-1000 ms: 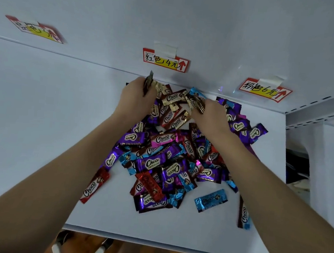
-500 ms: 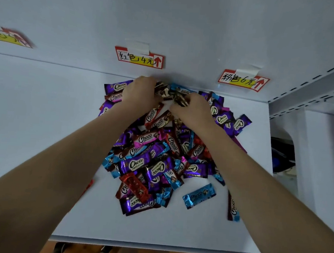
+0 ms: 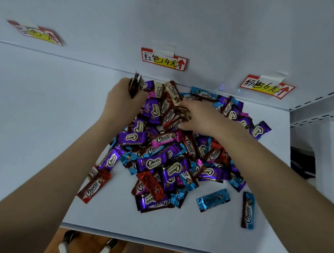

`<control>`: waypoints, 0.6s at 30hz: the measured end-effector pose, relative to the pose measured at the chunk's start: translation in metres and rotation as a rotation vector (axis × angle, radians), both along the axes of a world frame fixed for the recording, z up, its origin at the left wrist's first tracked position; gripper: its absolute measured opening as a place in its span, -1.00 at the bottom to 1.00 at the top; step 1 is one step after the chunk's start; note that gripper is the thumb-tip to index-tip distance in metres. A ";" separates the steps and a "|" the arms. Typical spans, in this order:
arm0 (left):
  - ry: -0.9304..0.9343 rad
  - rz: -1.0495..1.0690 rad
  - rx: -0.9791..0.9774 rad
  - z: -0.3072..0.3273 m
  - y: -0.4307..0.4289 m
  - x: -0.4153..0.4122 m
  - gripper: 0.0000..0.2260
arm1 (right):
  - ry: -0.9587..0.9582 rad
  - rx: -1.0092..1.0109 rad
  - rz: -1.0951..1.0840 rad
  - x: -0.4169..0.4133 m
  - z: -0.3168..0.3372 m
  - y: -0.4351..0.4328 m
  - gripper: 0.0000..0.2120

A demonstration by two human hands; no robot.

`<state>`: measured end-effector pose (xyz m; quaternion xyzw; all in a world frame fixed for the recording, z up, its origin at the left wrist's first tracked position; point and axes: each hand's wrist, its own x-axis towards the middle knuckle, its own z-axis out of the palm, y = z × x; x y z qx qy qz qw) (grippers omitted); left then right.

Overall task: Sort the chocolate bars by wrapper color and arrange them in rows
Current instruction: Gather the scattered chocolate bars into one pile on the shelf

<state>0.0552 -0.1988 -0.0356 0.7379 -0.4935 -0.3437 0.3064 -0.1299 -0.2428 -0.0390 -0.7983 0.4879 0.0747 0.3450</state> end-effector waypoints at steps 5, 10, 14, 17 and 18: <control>-0.075 -0.053 0.043 -0.004 0.003 0.006 -0.83 | 0.098 0.002 0.037 -0.001 -0.002 -0.003 -0.55; -0.148 -0.143 0.060 -0.006 -0.014 -0.009 -0.84 | -0.038 -0.015 -0.105 -0.013 0.008 0.003 -0.74; -0.275 -0.201 0.077 -0.010 -0.036 -0.038 -0.80 | -0.323 -0.054 -0.579 -0.024 0.012 0.017 -0.86; -0.453 -0.225 0.159 -0.012 -0.048 -0.058 -0.63 | -0.612 0.095 -0.926 -0.032 0.013 0.029 -0.97; -0.517 -0.236 0.184 -0.012 -0.050 -0.063 -0.58 | -0.680 0.149 -0.992 -0.034 0.015 0.033 -0.98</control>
